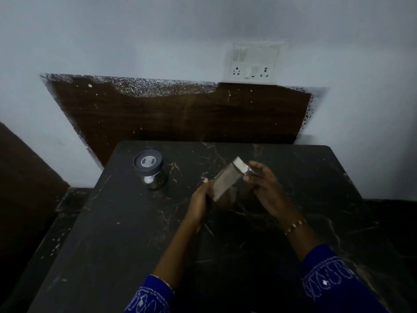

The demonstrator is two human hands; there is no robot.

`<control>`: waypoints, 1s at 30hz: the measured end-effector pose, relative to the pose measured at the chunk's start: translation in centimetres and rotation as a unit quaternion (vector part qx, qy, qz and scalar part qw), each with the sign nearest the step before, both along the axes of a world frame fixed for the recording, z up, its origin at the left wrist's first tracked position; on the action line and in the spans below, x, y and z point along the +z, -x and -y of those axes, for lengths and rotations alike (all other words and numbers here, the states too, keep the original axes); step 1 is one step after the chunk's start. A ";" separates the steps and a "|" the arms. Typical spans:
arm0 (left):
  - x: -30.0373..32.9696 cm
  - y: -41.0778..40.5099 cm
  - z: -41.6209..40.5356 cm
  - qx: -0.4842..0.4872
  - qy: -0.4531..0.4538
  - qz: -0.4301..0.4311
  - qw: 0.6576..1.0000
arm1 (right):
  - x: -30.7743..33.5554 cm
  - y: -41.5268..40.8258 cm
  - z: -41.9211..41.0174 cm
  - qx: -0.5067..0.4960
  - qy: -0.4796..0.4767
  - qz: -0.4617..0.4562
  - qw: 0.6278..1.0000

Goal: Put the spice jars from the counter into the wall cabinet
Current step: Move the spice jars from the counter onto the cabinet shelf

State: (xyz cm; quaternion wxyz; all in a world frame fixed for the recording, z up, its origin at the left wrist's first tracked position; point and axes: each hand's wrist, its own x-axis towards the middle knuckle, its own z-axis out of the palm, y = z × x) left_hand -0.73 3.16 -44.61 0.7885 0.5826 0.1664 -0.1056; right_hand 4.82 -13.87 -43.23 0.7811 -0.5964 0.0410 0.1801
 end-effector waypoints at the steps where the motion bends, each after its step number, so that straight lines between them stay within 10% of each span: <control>1: 0.6 0.3 0.5 -0.007 0.065 -0.009 0.998 | 0.7 0.2 0.6 0.012 -0.025 0.009 1.000; 6: 3.1 0.8 4.2 -0.023 0.176 -0.002 0.984 | 3.0 1.0 2.8 -0.009 -0.073 0.038 0.997; 17: 6.9 0.4 13.7 0.102 -0.089 0.151 0.979 | 5.0 3.1 8.4 -0.118 0.066 0.017 0.991; 30: 16.0 -2.6 20.4 0.119 -0.125 0.338 0.925 | 15.1 -0.2 16.2 -0.102 0.021 0.260 0.960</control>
